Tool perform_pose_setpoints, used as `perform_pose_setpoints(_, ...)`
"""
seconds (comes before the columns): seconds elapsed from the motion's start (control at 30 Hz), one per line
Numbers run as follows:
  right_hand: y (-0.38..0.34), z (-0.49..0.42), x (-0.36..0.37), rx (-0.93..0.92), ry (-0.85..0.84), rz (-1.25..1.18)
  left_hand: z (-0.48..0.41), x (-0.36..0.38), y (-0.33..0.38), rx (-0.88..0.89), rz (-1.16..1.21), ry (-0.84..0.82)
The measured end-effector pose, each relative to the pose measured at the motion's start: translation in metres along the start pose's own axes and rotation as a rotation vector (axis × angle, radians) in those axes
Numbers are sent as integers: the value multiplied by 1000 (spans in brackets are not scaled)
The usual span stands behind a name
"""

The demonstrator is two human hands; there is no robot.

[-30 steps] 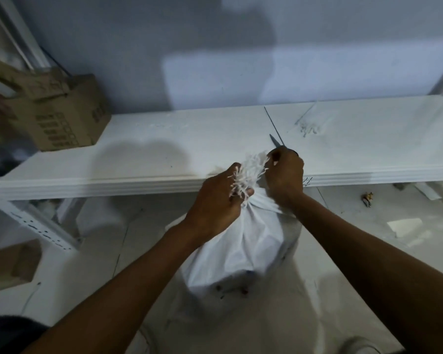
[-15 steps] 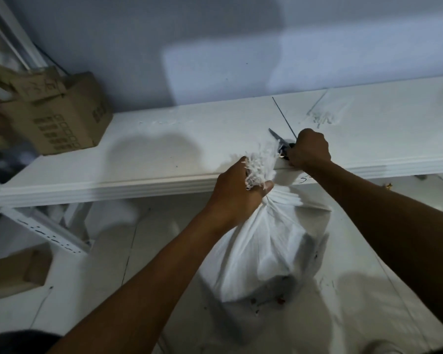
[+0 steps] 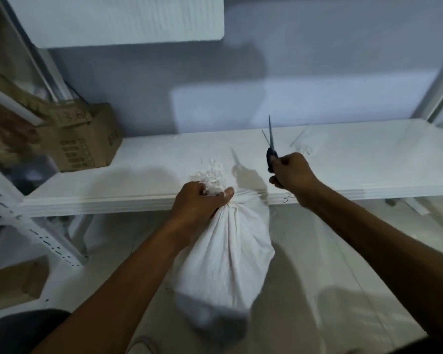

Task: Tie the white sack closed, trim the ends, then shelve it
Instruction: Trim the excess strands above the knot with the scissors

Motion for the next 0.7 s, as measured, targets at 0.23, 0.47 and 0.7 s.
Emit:
perform_pose_setpoints(0.23,13,125,-20,154,-311,-316,21,-31,46,6,121,218)
perform_pose_setpoints(0.47,24,172,-3,24,-327,-105,33,-40,57,-48,224,318)
perform_pose_setpoints(0.7,27,160,13,-109,-306,9,25,-35,51,-103,221,366)
Point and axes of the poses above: each hand's wrist, its own z-axis away from the middle knuckle, its own x-axis out of the palm, y = z × x, the point moved 4 cm from there along -z, towards the middle knuckle, and after that the axes turned 12 degrees about x, right-handed, at the moved point
